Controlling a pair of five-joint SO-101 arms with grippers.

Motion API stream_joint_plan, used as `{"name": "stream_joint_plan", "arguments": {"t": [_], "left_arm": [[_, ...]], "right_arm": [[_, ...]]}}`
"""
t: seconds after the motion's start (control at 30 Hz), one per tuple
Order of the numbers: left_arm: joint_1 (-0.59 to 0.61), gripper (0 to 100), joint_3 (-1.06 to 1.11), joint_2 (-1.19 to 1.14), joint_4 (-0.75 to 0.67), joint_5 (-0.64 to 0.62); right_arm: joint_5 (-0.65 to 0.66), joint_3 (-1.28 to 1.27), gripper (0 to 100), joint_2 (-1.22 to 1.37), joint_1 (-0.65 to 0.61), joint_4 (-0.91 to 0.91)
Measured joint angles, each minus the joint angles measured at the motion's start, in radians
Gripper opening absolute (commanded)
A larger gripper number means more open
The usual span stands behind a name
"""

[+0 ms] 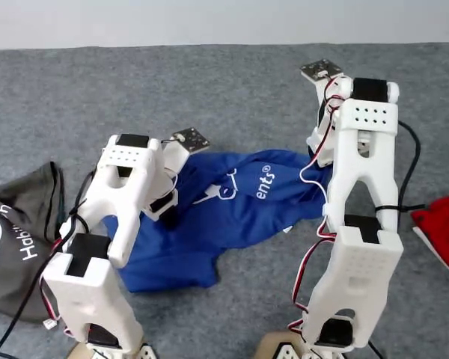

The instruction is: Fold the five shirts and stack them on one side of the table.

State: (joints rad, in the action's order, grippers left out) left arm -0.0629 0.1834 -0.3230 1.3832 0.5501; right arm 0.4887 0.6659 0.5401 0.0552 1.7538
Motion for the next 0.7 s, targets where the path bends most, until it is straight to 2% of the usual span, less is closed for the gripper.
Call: {"name": "stream_joint_plan", "arguments": {"t": [0.33, 0.5, 0.7], "left_arm": [[-0.081, 7, -0.002, -0.075, -0.011, 0.0], [-0.087, 1, -0.048, -0.109, 0.037, 0.0], [-0.087, 1, -0.066, -0.112, 0.068, 0.003]], "right_arm": [[0.0, 0.0, 1.1, 0.0, 0.0, 0.0], [0.0, 0.0, 1.1, 0.0, 0.0, 0.0], [0.0, 0.0, 1.1, -0.017, 0.0, 0.0]]}}
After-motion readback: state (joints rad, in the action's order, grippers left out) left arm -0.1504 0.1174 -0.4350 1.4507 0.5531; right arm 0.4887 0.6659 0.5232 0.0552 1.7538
